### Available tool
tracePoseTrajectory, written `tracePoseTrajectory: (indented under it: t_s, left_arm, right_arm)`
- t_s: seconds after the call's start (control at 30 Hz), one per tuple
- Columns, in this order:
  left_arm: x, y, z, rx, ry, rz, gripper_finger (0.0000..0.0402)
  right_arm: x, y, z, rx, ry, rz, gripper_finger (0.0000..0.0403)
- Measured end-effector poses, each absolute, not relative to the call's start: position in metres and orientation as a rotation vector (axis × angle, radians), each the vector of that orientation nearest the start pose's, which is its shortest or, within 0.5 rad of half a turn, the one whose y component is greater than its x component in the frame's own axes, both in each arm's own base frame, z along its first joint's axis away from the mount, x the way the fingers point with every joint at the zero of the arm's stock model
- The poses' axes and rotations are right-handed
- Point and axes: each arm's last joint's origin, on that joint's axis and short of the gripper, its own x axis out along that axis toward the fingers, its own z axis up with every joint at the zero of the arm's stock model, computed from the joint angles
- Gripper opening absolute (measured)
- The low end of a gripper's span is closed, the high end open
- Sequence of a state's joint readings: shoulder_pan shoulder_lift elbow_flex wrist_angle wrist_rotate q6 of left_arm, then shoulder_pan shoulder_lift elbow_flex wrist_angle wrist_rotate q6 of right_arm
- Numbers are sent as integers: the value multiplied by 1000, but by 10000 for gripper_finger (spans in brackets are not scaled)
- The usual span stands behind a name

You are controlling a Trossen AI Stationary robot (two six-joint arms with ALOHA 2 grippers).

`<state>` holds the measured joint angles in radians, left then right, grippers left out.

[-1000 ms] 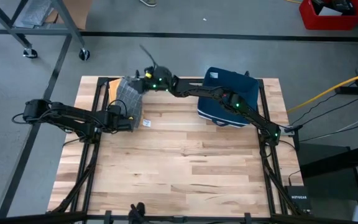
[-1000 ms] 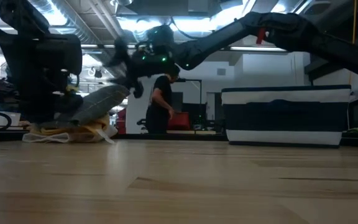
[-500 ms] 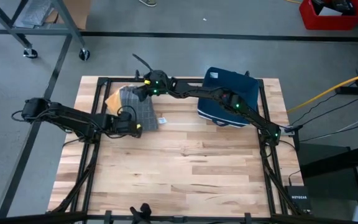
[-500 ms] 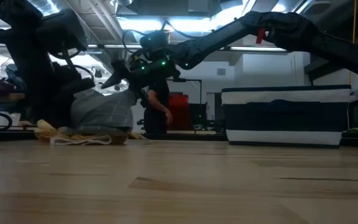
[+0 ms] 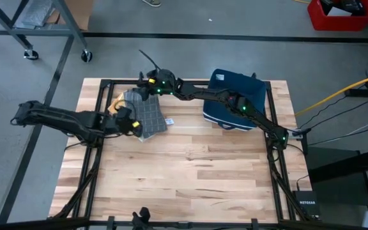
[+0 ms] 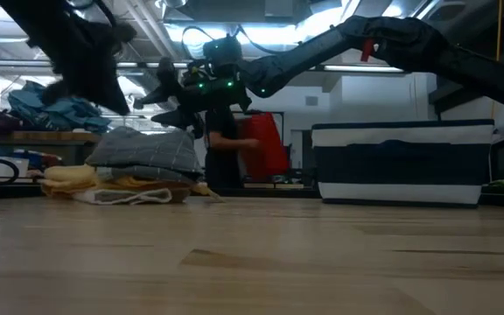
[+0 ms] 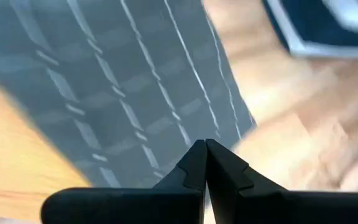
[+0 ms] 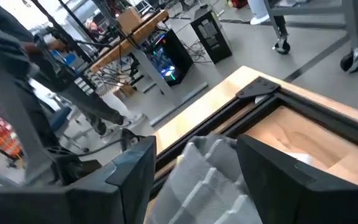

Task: Fold towel
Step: Stack the gray patterned towel on top of the yellow towel

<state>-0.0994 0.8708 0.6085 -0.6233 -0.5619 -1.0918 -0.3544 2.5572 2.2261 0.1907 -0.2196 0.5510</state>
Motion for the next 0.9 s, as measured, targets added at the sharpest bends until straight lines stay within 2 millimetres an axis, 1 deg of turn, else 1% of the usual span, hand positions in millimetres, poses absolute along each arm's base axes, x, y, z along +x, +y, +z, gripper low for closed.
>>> tracePoseTrajectory:
  t_s: [0.1, 0.2, 0.3, 0.4, 0.5, 0.6, 0.67, 0.77, 0.9]
  left_arm:
    - [146, 4, 243, -664, 431, 919, 1]
    - [129, 9, 251, -651, 329, 1058, 0]
    - [116, 12, 251, -683, 265, 1153, 0]
    - [108, 13, 247, -717, 275, 1223, 0]
    - [104, 15, 240, -745, 287, 1287, 0]
    - [107, 17, 231, -759, 281, 1332, 0]
    - [110, 19, 223, -773, 284, 1358, 0]
    - [116, 21, 212, -803, 280, 1377, 0]
    - [120, 25, 207, -822, 260, 1425, 0]
  right_arm:
    - [552, -198, 213, 610, 92, -177, 229]
    - [552, -198, 212, 615, 98, -181, 229]
    - [549, -199, 219, 625, 93, -233, 229]
    - [541, -204, 235, 633, 103, -346, 229]
    - [530, -206, 249, 594, 162, -450, 229]
    - [522, -207, 254, 534, 242, -509, 229]
    - [520, -205, 252, 512, 296, -514, 229]
    - [516, -204, 243, 508, 397, -529, 229]
    - [510, -202, 233, 480, 534, -540, 229]
